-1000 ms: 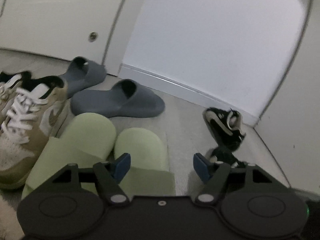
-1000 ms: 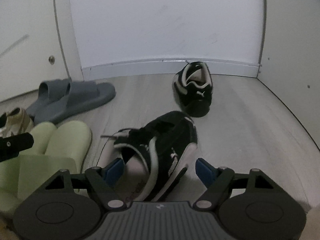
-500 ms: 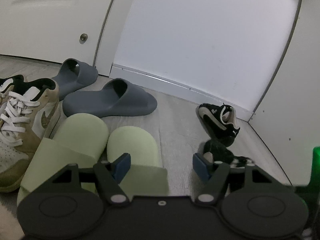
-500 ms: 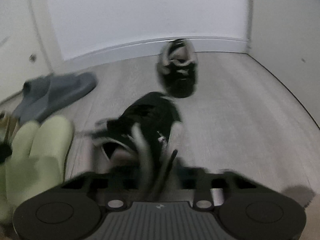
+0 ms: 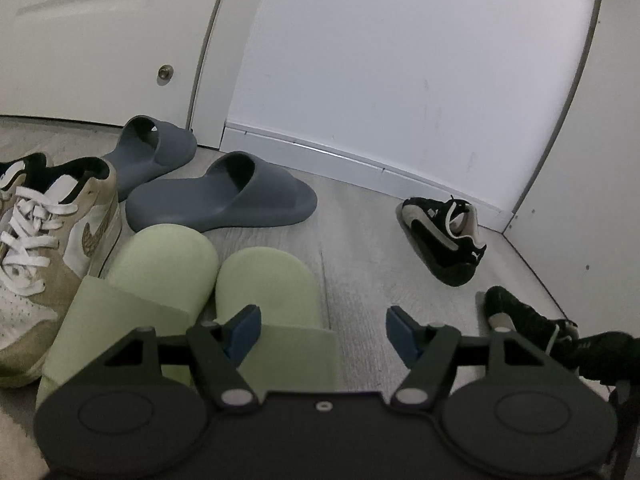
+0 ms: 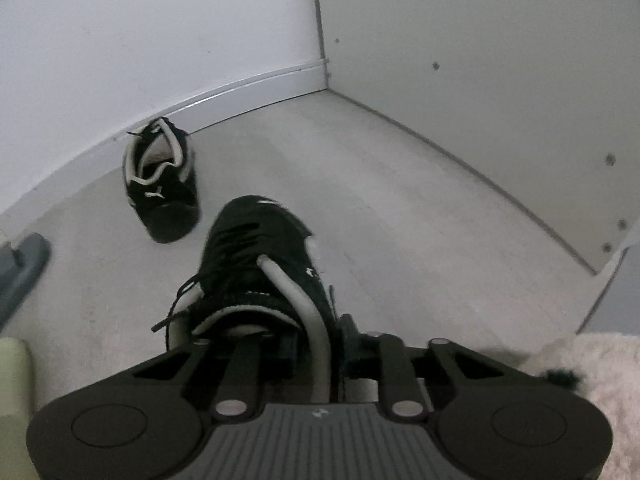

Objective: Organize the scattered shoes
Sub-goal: 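Carry the Puma sneaker with the right tool beside the other black sneaker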

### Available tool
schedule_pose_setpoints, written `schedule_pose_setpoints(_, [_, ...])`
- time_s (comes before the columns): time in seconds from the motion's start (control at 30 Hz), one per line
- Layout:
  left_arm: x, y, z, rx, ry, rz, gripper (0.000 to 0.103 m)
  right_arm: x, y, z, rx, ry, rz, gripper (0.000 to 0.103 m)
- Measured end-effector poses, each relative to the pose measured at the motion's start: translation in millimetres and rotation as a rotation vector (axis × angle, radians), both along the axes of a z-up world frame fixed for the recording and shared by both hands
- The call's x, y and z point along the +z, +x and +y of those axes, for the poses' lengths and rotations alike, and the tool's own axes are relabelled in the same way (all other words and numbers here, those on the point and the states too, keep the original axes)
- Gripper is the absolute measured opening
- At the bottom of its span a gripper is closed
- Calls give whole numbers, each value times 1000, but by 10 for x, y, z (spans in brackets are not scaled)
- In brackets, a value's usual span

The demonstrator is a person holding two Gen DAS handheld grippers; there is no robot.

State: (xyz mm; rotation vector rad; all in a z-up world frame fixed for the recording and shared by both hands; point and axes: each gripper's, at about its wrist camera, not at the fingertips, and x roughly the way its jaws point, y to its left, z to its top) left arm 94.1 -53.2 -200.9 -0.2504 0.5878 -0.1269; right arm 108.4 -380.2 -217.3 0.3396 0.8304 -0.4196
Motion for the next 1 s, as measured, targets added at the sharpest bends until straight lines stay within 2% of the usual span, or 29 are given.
schedule_pose_setpoints(0.03, [14, 36, -21, -10, -7, 7, 71, 47, -9, 13, 6, 0, -12, 46])
schedule_pose_setpoints(0.07, [30, 79, -47, -25, -21, 15, 71, 77, -10, 26, 13, -3, -19, 50])
schedule_pose_setpoints(0.2, [113, 272, -231, -87, -41, 7, 71, 212, -79, 54, 72, -1, -52, 50])
schedule_pose_setpoints(0.37, [157, 831, -704, -199, -4, -3, 72, 233, -39, -162, 57, 169, -58, 50])
schedule_pose_setpoints(0.4, [154, 974, -814, -218, 11, -6, 72, 255, -17, -178, 88, 170, -40, 52])
schedule_pose_setpoints(0.43, [149, 1121, -925, -237, 26, -8, 72, 270, 15, -172, 150, 147, -9, 61])
schedule_pose_setpoints(0.5, [99, 1481, -1159, -267, 53, 6, 72, 299, 29, -179, 221, 108, 11, 68])
schedule_pose_setpoints(0.63, [-36, 2172, -1584, -321, 91, 29, 72, 184, 22, -454, 151, 285, -23, 69])
schedule_pose_setpoints(0.77, [-223, 2593, -1841, -305, 138, 96, 71, 129, 52, -525, 127, 319, -15, 69])
schedule_pose_setpoints(0.83, [-356, 2780, -1913, -294, 134, 135, 67, 153, 59, -458, 142, 275, -19, 69])
schedule_pose_setpoints(0.87, [-401, 2833, -1926, -278, 135, 150, 59, 147, 54, -440, 146, 263, -20, 69])
schedule_pose_setpoints(0.9, [-445, 2884, -1938, -262, 135, 164, 40, 143, 55, -429, 149, 252, -22, 69])
schedule_pose_setpoints(0.93, [-476, 2911, -1939, -239, 133, 177, 34, 141, 59, -418, 153, 240, -23, 69])
schedule_pose_setpoints(1.0, [-486, 2884, -1894, -213, 104, 177, 29, 131, 78, -425, 154, 237, -24, 69])
